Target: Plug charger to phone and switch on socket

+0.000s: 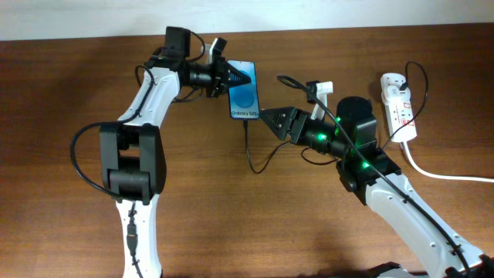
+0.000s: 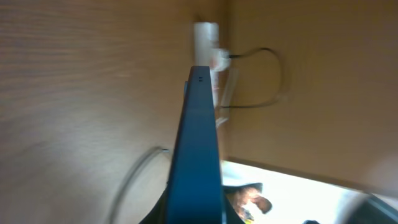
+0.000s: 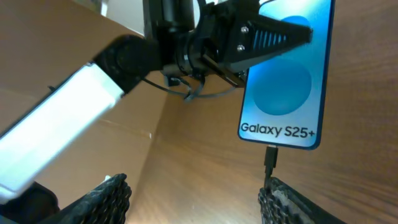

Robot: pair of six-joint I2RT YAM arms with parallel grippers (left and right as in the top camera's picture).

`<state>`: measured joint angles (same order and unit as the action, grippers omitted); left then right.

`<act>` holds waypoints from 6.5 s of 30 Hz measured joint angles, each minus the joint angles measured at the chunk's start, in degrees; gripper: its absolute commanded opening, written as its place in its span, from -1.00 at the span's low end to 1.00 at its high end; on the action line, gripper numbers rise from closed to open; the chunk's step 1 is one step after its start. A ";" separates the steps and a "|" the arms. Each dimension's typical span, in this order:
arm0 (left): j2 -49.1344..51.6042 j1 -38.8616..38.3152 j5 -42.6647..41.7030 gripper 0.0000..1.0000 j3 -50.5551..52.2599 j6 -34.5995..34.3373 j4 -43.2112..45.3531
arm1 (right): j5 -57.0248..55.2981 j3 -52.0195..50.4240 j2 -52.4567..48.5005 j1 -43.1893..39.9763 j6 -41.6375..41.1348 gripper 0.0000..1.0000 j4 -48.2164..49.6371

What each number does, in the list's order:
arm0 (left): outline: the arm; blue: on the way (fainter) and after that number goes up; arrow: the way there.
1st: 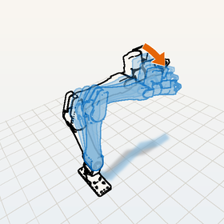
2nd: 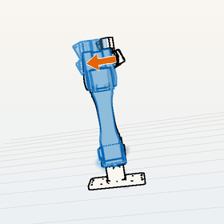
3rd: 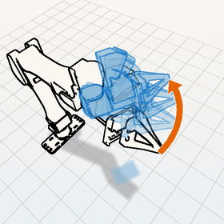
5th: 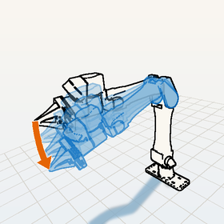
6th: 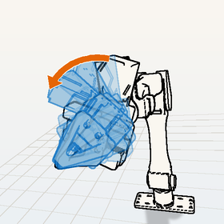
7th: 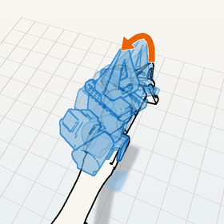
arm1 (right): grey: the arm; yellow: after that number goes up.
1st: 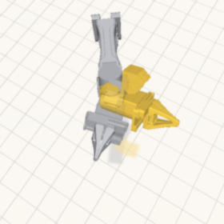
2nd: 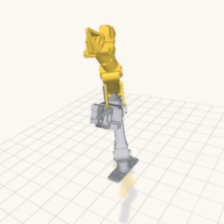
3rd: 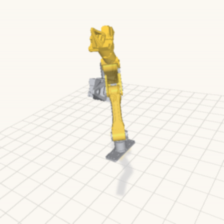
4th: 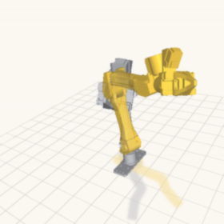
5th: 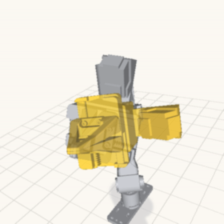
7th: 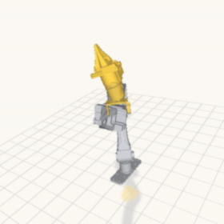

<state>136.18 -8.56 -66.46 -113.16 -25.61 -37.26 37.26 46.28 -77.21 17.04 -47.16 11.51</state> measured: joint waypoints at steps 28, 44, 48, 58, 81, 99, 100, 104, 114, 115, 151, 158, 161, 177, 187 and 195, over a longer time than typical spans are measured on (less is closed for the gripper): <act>0.00 -4.00 41.70 -0.72 -0.09 13.64 -17.42 | 0.02 0.00 0.00 -0.02 3.02 0.45 -5.75; 0.00 -4.09 43.43 -0.22 -0.09 13.94 -17.49 | 0.02 0.00 0.00 -0.02 3.06 0.45 -5.77; 0.00 -4.09 44.52 -0.14 -0.09 14.03 -17.59 | 0.02 0.00 0.00 -0.02 3.23 0.45 -5.77; 0.00 -4.09 48.19 0.01 -0.09 14.05 -18.05 | 0.02 0.00 0.00 -0.02 3.82 0.45 -6.40; 0.00 -3.69 48.96 0.47 -0.81 14.10 -19.17 | 0.24 0.00 0.00 -0.02 4.09 0.54 -6.88; -17.70 1.81 49.55 0.64 -24.41 21.53 -34.12 | -17.38 25.07 -0.02 -0.46 23.69 0.97 -55.82; -18.51 2.16 49.57 0.64 -24.41 21.57 -34.18 | -19.85 27.39 0.00 -0.46 24.50 0.99 -58.75; -21.49 3.96 49.57 1.00 -24.44 21.70 -35.93 | -32.89 40.09 0.13 -0.52 28.28 0.97 -72.48; -21.77 4.50 49.57 0.99 -24.44 21.97 -38.69 | -41.07 48.13 5.20 -23.06 29.75 0.97 -82.14; -21.77 4.50 49.57 0.98 -24.44 21.97 -38.69 | -41.53 48.13 5.27 -27.17 29.77 0.97 -82.71; -21.77 4.50 49.57 0.99 -24.44 21.97 -38.82 | -11.98 48.13 -24.06 -67.10 40.28 0.97 -72.85; -21.75 4.50 49.57 0.99 -24.44 21.97 -38.80 | -11.56 48.13 -28.94 -65.94 41.40 0.97 -66.18; -21.77 4.50 49.57 0.99 -24.44 21.99 -38.82 | -11.41 48.13 -28.98 -64.59 41.18 0.97 -64.04; -21.75 4.50 49.57 0.99 -24.44 21.97 -38.82 | -11.82 48.13 -31.30 -64.54 40.24 0.97 -63.93; -21.77 4.50 49.57 0.98 -24.44 21.97 -38.82 | -13.84 46.86 -32.26 -64.39 40.26 0.97 -62.60; -21.75 4.50 49.57 0.99 -24.44 21.97 -38.82 | -13.64 40.89 -32.87 -63.14 38.36 0.97 -53.62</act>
<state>114.43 -4.05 -16.88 -137.60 -3.64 -76.07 23.62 87.18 -110.08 -46.11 -8.80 -42.11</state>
